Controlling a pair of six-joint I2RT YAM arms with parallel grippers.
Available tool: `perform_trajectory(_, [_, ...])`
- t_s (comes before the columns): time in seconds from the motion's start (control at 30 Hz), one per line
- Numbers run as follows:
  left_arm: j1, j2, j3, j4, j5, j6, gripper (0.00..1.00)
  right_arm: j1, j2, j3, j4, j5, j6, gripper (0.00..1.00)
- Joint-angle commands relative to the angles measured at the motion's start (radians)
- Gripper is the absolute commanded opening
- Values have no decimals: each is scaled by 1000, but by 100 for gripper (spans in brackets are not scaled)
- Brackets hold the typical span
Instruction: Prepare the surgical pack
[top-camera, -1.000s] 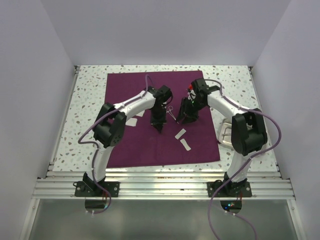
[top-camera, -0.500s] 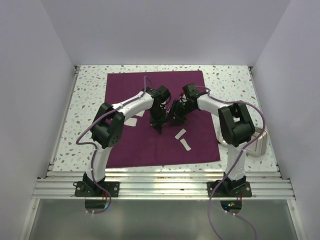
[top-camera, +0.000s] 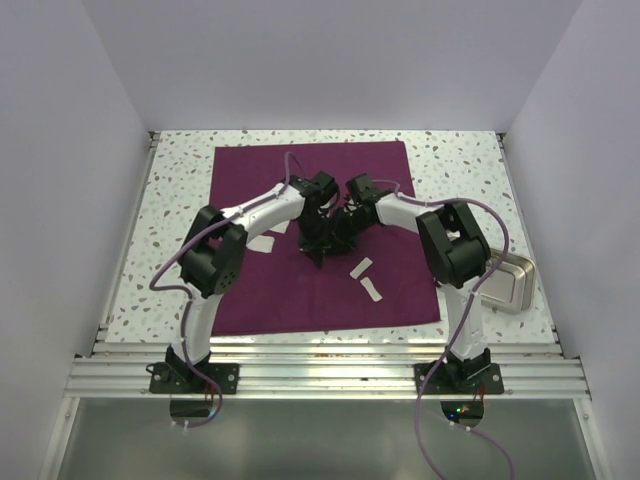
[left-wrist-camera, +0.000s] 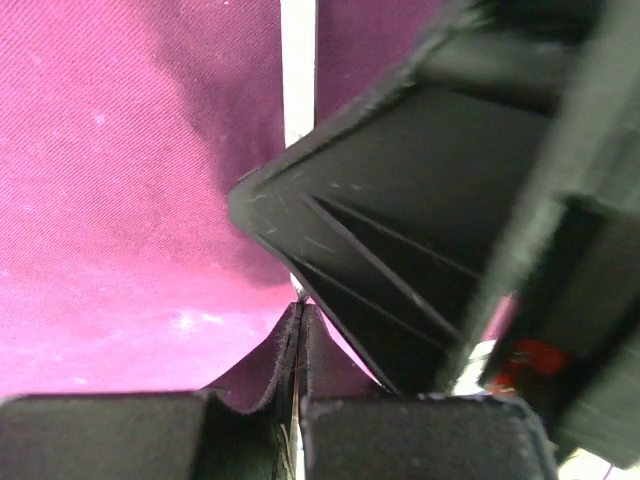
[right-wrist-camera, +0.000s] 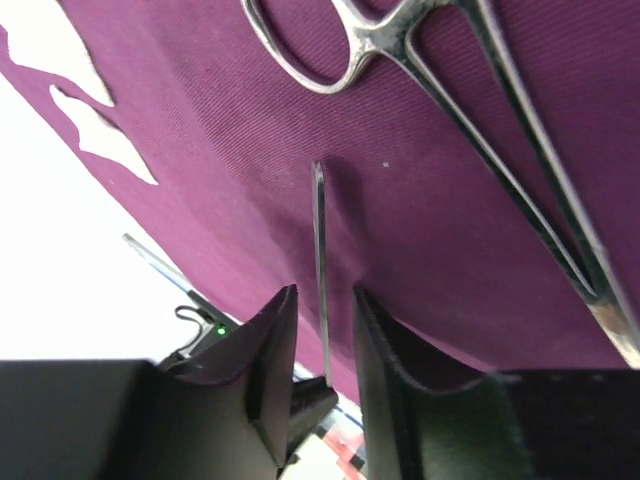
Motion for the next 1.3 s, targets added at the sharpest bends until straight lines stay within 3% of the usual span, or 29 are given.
perform_trajectory(0.0, [9, -72, -18, 35, 16, 23, 0, 8, 8, 28, 41, -2, 41, 29])
perform_trajectory(0.13, [15, -83, -41, 53, 33, 27, 0, 10, 5, 23, 42, 2, 51, 2])
perform_trajectory(0.2, [24, -92, -48, 56, 47, 35, 0, 8, -4, 31, 20, 16, 33, 0])
perform_trajectory(0.23, [29, -99, -51, 61, 39, 40, 16, 5, -24, 42, -16, 41, 22, 0])
perform_trajectory(0.33, [53, -167, -97, 104, 33, 72, 46, -16, -79, 43, -74, 59, 1, 0])
perform_trajectory(0.43, [76, -263, -164, 156, 19, 124, 56, -64, -137, 30, -129, 76, 1, 0])
perform_trajectory(0.63, [91, -385, -293, 231, -27, 198, 57, -239, -379, -41, -247, 154, 91, 0])
perform_trajectory(0.77, [91, -397, -339, 279, -16, 208, 57, -455, -586, -203, -296, 280, 244, 0])
perform_trajectory(0.8, [90, -397, -341, 289, -14, 211, 57, -571, -666, -281, -319, 301, 276, 0])
perform_trajectory(0.9, [93, -379, -331, 312, -22, 219, 57, -752, -781, -396, -359, 410, 366, 0])
perform_trajectory(1.07, [96, -337, -298, 299, -68, 231, 56, -883, -753, -466, -332, 509, 340, 0])
perform_trajectory(1.27, [96, -319, -240, 312, -77, 209, 56, -905, -609, -406, -315, 556, 266, 0])
